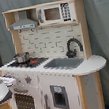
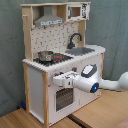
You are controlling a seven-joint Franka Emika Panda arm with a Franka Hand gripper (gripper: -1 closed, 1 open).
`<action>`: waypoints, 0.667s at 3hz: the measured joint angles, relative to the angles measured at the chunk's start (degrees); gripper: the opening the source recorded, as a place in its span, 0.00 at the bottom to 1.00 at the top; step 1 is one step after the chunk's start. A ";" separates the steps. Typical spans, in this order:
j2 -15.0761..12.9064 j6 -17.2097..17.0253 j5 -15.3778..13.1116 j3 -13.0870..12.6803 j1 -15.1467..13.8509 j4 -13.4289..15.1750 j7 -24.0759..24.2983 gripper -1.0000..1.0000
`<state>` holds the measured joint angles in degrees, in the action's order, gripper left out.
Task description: Play with the kitchen
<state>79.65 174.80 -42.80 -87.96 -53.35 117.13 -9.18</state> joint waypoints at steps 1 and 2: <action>0.01 0.12 0.02 -0.03 -0.06 -0.43 1.28 0.00; -0.01 0.22 0.03 -0.03 -0.06 -0.32 7.19 0.00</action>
<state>79.65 175.02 -42.76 -87.99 -53.41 116.81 -1.99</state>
